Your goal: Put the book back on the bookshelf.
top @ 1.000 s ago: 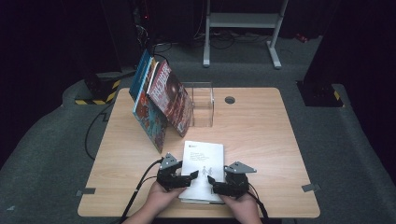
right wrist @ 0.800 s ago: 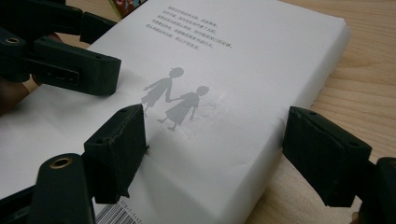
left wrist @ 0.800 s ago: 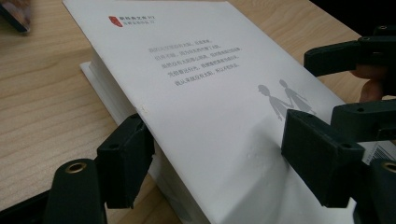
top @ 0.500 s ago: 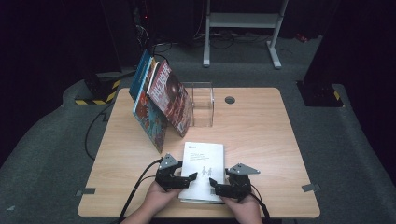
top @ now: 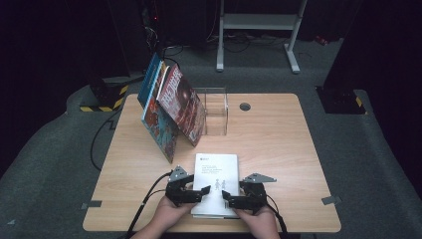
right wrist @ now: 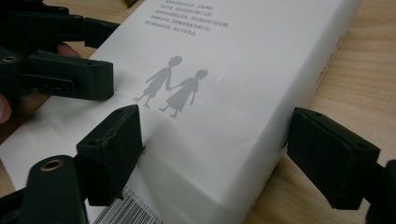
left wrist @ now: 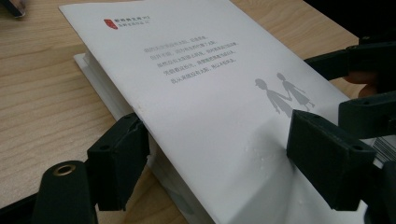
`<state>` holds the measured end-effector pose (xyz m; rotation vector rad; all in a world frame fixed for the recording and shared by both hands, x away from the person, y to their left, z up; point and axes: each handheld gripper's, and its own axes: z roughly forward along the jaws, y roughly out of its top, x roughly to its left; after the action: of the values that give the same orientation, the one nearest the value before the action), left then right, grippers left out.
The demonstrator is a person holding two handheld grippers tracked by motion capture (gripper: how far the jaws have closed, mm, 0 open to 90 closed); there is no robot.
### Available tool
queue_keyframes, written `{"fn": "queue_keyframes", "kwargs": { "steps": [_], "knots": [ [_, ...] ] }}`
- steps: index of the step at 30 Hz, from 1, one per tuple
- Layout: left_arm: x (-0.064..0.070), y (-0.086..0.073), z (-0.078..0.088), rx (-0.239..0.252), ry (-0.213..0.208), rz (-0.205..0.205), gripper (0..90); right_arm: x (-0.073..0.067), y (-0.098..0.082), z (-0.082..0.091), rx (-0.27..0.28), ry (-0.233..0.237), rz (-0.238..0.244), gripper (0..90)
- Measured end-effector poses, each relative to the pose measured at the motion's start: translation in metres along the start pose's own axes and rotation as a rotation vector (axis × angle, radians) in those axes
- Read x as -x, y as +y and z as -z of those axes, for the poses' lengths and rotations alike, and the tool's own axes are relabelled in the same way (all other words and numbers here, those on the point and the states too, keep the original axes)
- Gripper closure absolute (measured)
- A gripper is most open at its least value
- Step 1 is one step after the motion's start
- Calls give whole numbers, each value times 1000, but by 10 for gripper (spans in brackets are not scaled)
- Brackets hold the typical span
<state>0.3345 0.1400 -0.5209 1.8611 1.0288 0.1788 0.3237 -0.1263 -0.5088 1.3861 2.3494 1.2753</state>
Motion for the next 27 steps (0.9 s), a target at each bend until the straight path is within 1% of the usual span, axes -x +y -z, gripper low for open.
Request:
{"fn": "queue_keyframes", "kwargs": {
  "steps": [1, 3, 4, 5, 6, 8, 11, 13, 16, 17, 19, 20, 22, 23, 26, 27],
  "knots": [
    [0, 0, 0, 1, 0, -4, 213, 0, 1, 0, 8, -13, 25, 204],
    [0, 0, 0, 2, 2, -7, 213, -1, 4, 0, 11, -29, 49, 212],
    [0, 0, -1, 3, 3, -8, 213, -2, 4, 0, 2, -32, 40, 212],
    [0, 1, -1, 4, 9, -14, 213, -2, 4, 0, 6, -32, 44, 212],
    [1, 2, -2, 6, 8, -6, 213, -1, 4, 0, 12, -30, 40, 213],
    [0, 4, -4, 7, 14, -9, 213, 0, 4, -1, 21, -34, 38, 213],
    [0, 6, -7, 10, 19, -1, 214, 2, 6, -2, 22, -40, 32, 213],
    [-3, 11, -12, 4, 24, -3, 214, 6, 9, -5, 31, -45, 31, 213],
    [-7, 17, -18, 4, 29, -8, 214, 13, 15, -8, 29, -43, 32, 213],
    [-7, 18, -19, 6, 27, -5, 214, 15, 16, -9, 30, -47, 29, 213],
    [-9, 19, -20, 9, 23, -12, 214, 18, 18, -10, 32, -43, 34, 212],
    [-9, 18, -19, 13, 23, -11, 215, 18, 19, -10, 26, -43, 25, 212],
    [-11, 17, -19, 14, 12, 4, 216, 19, 18, -10, 33, -40, 31, 212],
    [-12, 17, -19, 10, -2, 10, 217, 19, 17, -10, 41, -38, 32, 212],
    [-15, 18, -19, 1, -15, 15, 223, 20, 16, -7, 29, -25, 13, 222],
    [-16, 18, -18, 0, -17, 15, 223, 21, 16, -6, 25, -19, 18, 225]
  ]
}}
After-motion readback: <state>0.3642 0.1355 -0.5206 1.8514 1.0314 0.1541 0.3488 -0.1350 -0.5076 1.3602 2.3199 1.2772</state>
